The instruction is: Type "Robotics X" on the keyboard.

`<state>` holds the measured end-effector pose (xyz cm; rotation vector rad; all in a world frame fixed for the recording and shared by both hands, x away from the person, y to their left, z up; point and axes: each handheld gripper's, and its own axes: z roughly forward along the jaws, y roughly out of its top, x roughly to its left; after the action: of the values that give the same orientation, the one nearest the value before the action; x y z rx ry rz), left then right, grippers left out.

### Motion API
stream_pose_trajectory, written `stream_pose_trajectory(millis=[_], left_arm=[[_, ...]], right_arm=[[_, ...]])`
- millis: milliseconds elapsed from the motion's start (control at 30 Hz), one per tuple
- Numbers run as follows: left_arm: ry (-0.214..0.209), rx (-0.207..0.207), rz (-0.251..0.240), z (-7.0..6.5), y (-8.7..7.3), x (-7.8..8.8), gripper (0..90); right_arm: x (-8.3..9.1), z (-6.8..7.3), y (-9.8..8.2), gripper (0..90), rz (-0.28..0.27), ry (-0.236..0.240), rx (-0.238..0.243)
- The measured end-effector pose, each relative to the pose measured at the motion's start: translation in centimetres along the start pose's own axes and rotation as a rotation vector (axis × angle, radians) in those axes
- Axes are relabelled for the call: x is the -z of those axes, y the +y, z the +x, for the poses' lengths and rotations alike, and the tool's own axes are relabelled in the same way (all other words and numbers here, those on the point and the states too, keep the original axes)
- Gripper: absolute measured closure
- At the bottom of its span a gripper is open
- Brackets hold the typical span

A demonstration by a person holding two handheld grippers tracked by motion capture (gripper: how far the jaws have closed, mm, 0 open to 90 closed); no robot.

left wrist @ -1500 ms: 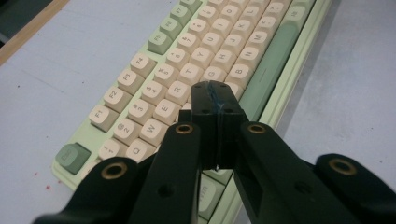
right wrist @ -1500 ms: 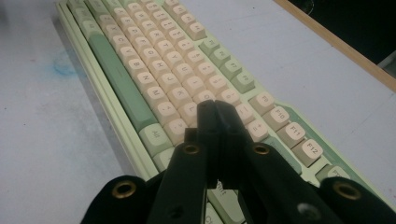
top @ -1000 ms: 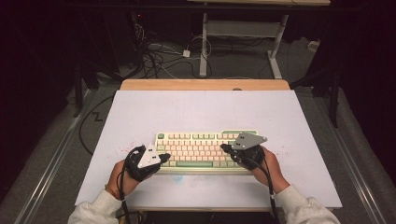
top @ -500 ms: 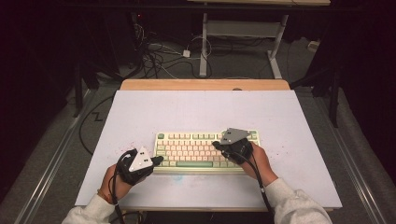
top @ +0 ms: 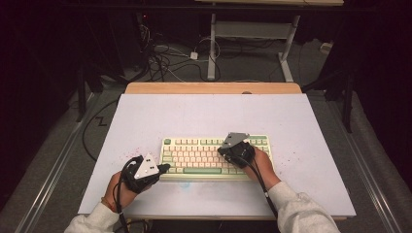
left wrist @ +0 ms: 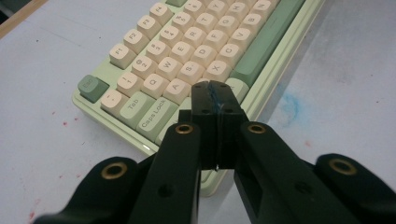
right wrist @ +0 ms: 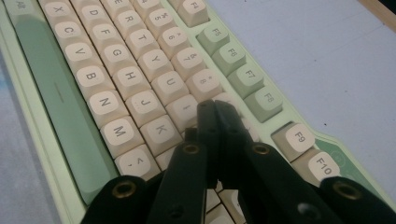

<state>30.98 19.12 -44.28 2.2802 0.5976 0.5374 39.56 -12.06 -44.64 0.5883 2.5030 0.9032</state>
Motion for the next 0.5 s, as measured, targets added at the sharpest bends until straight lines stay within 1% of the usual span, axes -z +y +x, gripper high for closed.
stream_pose_trajectory(millis=[167, 500], left_arm=[[-0.002, -0.006, 0.007, -0.11, -0.01, -0.18, 87.7], [-0.003, -0.006, 0.011, -0.19, 0.03, -0.24, 87.7]], right_arm=[[-0.03, 0.01, 0.02, 90.0, -0.001, -0.007, 0.001], [-0.11, 0.39, 0.15, 90.0, 0.001, -0.005, 0.008]])
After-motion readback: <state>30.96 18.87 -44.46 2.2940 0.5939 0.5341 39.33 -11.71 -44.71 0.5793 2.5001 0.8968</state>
